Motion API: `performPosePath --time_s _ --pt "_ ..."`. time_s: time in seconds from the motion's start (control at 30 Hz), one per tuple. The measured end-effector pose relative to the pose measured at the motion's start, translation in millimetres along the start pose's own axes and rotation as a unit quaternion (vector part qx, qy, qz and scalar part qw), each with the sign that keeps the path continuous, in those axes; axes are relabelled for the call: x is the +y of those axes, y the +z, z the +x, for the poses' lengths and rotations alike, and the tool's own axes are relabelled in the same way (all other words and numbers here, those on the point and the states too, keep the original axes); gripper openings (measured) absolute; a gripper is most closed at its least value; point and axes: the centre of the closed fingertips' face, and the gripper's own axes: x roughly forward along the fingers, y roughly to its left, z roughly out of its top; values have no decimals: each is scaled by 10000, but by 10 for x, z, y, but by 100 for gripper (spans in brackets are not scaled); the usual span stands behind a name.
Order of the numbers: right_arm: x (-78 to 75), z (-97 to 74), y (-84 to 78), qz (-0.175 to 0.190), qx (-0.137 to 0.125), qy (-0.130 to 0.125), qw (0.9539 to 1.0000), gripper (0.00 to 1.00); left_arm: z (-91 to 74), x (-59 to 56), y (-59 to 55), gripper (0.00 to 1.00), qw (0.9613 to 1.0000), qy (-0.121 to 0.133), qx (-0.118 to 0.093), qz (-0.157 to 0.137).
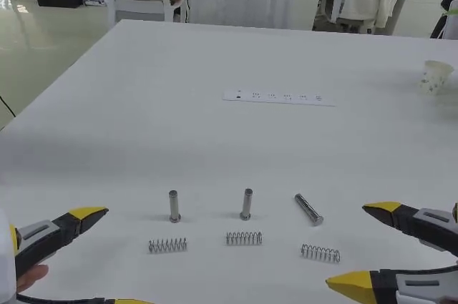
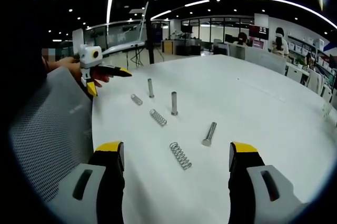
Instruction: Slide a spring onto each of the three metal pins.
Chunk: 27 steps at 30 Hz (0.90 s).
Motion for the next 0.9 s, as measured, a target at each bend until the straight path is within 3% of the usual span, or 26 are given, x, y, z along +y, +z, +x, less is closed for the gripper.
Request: performPosePath --time_s 0.9 --pt "-67 24 -48 -10 96 19 10000 81 57 8 3 95 10000 -42 49 8"
